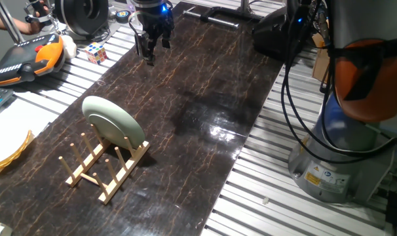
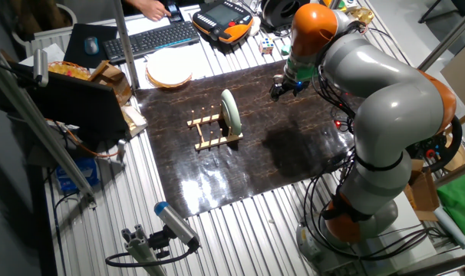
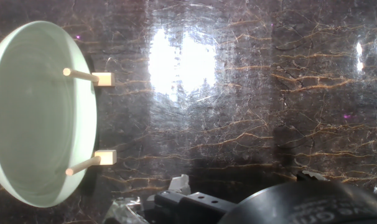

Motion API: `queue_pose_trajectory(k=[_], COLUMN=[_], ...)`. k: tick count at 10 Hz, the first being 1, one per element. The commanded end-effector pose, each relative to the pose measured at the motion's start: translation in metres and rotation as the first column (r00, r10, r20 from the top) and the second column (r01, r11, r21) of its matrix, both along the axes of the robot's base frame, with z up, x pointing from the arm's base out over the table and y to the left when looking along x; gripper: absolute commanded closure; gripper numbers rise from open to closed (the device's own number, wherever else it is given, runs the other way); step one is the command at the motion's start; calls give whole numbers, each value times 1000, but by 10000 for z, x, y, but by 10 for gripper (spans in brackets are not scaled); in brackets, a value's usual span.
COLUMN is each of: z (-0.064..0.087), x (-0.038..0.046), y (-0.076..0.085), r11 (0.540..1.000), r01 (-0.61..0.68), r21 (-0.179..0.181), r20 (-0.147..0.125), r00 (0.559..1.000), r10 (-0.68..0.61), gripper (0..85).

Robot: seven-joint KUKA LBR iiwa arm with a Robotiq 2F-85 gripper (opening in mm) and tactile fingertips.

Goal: Take the dish off the dish rack

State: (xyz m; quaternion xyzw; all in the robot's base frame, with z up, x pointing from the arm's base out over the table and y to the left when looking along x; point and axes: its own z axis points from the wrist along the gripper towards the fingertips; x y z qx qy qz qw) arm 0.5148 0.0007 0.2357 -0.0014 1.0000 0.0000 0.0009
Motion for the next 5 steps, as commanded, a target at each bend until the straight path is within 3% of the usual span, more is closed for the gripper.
queue_pose_trajectory(k=[1,2,5], z=[0,2,2], x=[1,1,1], y=[0,0,0], r11=[1000,983,983], r01=[0,-158,-158], r21=[0,-94,-95], r20=[0,-286,-284], r00=[1000,950,950], r10=[0,125,125], gripper=[10,843,843])
